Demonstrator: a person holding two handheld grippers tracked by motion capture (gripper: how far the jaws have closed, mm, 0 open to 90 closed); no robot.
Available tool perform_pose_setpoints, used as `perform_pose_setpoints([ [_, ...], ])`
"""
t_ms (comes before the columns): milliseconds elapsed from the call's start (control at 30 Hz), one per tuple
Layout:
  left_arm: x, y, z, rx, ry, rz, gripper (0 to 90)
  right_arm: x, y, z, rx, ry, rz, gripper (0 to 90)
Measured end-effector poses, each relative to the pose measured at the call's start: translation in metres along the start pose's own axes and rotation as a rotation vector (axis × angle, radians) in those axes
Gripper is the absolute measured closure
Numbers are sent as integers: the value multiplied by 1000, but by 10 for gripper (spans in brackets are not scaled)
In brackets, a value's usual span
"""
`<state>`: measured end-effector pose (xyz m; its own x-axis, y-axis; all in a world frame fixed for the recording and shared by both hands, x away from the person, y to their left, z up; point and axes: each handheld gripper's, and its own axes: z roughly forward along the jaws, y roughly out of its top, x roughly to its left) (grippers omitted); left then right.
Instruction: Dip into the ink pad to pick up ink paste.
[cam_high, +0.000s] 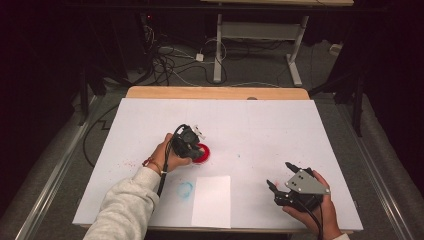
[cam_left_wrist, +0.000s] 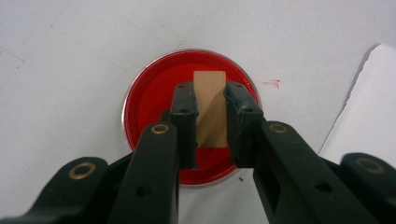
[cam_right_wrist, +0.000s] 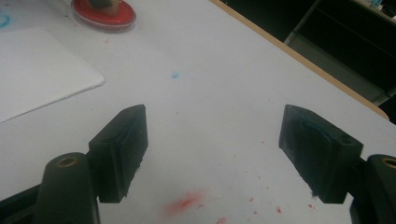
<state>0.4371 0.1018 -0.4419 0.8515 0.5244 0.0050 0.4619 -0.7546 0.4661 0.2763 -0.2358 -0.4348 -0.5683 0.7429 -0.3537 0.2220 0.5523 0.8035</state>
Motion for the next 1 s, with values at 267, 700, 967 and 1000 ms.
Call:
perform_pose_setpoints([
  [267,-1,0,0,0,5,-5,740,0,0,1,2,3,-6,242],
  [700,-1,-1,1,-6,3,-9,740,1,1,2,5,7,-9,241],
  [967,-1,-9,-1,-63,4,-31,740,-1,0,1,12,6,-10,240],
  [1000,-1,-12,-2,-75,2,-32,740,-1,0,1,12,6,-9,240],
])
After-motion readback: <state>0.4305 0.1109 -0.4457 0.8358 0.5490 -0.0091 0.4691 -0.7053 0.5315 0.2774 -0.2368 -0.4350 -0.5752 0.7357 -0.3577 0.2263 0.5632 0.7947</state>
